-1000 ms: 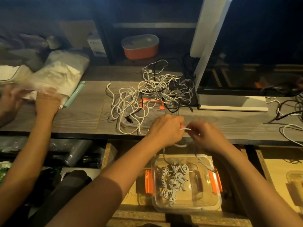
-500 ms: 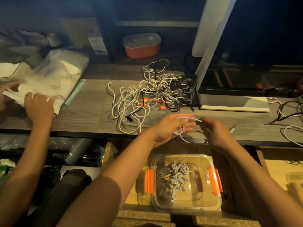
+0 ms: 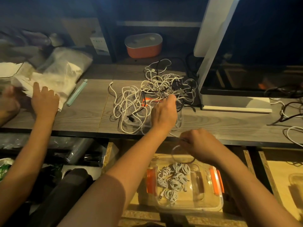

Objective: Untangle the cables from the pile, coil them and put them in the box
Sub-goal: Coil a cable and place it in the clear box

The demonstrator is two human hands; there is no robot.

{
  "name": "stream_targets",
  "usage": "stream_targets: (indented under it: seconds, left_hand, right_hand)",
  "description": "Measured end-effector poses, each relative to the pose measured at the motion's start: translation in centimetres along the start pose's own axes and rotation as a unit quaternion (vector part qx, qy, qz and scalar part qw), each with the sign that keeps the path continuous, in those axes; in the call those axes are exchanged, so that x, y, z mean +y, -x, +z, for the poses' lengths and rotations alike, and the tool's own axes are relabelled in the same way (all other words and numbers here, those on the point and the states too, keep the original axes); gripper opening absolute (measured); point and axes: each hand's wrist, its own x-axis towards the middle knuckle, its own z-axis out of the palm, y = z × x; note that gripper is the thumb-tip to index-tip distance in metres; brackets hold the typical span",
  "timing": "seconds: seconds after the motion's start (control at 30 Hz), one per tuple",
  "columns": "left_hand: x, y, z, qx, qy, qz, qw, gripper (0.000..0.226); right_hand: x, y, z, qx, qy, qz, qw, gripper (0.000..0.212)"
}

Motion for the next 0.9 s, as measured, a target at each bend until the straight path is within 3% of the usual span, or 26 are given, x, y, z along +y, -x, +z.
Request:
stream_targets:
  seconds: [0.1,0.17,0.27,0.33,0.43,0.5,0.57,0.63,0.73,0.8,0.87,0.9]
  left_hand:
    - [-0.7,-0.1,0.2,-0.106,-0.094,0.056,0.988,0.027]
    - [-2.5,0.5,0.4,-0.197,-0.111,0.055,0.973,0.043]
    - [-4.7,2.4,0.3,-0.358,0.043,-0.049,0.931,0.072]
    - [-4.7,3.2,0.1,-0.412,0.104,-0.089,0.901,0.068]
    - [-3.5,3.5,-0.4,-0.445,-0.040,0.038,0.894,0.059]
    - [-2.9,3.7,-0.6,-0.421,-0.139,0.132,0.886,0.046]
    - [-2.5,3.8,-0.9,-0.423,-0.176,0.158,0.875,0.036]
    - [-2.9,3.6,-1.1,-0.458,-0.183,0.128,0.861,0.036]
    - [-3.3,3.2,-1.7,-0.511,-0.035,0.044,0.858,0.035]
    - [-2.7,3.3,-2.9,-0.493,0.235,-0.083,0.833,0.038]
    - [-1.4,3.4,-3.8,-0.393,0.538,-0.224,0.712,0.040]
    - [-0.8,3.3,-3.9,-0.344,0.627,-0.254,0.651,0.039]
  right_hand:
    - [1.9,0.3,-1.8,0.085,0.050,0.052,0.994,0.018]
    - [3.5,1.0,-3.2,0.182,0.033,0.084,0.979,0.016]
    - [5.8,1.5,-4.9,0.269,0.020,0.099,0.958,0.019]
    - [6.9,1.1,-5.1,0.256,-0.004,0.137,0.957,0.023]
    - [8.1,0.5,-4.5,0.248,-0.088,0.182,0.947,0.027]
    - [8.4,0.4,-4.1,0.271,-0.164,0.207,0.925,0.029]
    - [8.7,0.2,-3.6,0.284,-0.209,0.225,0.908,0.029]
    - [8.8,0.0,-2.9,0.279,-0.256,0.229,0.897,0.027]
    - [8.9,-0.3,-2.0,0.274,-0.308,0.243,0.878,0.025]
    - [8.9,-0.2,-1.3,0.254,-0.334,0.258,0.870,0.023]
    - [8.7,-0.4,-0.3,0.189,-0.340,0.269,0.881,0.023]
    - [8.6,-0.7,0.5,0.141,-0.328,0.272,0.894,0.023]
